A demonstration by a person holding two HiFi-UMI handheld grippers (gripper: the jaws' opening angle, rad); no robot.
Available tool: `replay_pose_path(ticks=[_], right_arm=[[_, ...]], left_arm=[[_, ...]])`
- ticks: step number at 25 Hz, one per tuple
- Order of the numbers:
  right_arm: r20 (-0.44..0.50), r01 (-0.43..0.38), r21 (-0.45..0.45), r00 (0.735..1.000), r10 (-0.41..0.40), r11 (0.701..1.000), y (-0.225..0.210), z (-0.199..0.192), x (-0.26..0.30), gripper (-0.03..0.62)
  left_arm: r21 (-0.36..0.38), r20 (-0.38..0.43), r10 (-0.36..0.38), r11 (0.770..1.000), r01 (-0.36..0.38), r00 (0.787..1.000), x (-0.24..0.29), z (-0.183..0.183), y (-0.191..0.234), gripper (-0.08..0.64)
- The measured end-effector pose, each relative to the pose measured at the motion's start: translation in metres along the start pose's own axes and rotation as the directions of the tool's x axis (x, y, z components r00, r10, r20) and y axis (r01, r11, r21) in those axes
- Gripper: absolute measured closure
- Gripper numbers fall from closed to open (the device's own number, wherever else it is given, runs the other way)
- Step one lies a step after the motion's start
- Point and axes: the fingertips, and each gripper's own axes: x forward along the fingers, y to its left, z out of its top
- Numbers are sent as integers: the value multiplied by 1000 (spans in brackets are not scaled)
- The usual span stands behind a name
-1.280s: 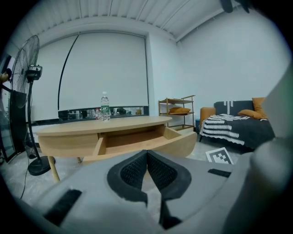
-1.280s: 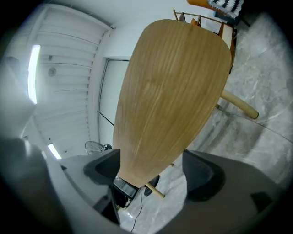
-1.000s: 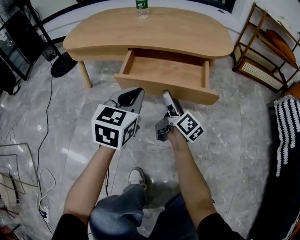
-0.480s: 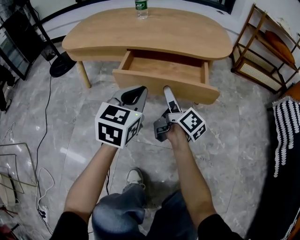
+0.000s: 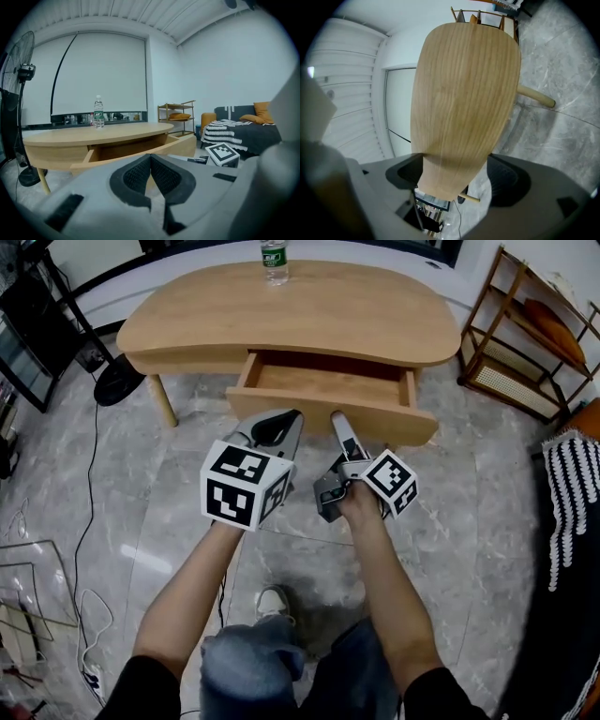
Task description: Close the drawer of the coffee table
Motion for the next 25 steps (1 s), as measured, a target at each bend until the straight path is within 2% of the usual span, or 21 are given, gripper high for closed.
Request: replay_pose_path(ticks=[25], right_arm=[[81,15,-34,997,-12,999,-17,43,75,183]], left_arm=[[-3,13,-65,998,65,998,73,5,53,557]])
